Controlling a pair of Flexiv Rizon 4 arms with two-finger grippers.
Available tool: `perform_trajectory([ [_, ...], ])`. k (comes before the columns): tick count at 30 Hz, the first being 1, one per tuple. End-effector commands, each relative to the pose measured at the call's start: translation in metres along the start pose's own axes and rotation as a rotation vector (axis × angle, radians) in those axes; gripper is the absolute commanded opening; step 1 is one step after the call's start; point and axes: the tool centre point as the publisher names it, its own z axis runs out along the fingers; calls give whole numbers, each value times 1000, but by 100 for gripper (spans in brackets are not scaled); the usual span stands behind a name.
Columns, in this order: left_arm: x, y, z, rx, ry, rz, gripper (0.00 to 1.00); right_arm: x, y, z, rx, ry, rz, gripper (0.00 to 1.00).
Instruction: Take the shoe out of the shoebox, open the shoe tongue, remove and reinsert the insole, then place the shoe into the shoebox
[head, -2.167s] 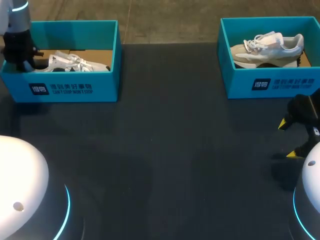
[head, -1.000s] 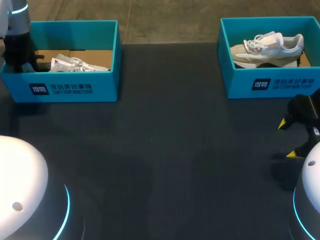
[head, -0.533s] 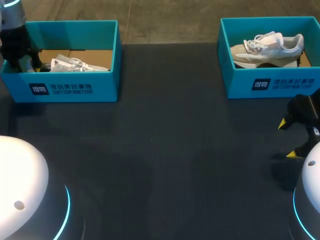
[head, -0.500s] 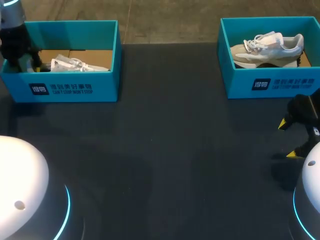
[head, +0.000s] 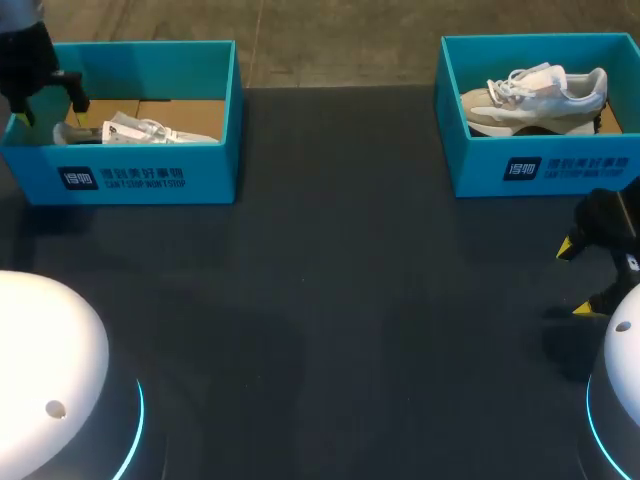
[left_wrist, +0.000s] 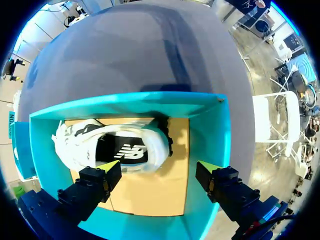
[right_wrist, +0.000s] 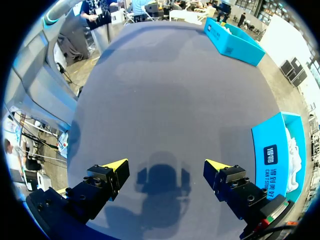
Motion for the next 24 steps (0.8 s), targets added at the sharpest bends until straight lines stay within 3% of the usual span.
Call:
perform_trajectory([
  [1,-1,-10,-10,-18,2,-1,100,1,0,0,3,-1,0,100],
  [13,1,-17,-29,3,2,-15,100,1,0,0,3,-1,0,100],
  [24,1,-39,-67,23,12,-21,100,1,0,0,3,-1,0,100],
])
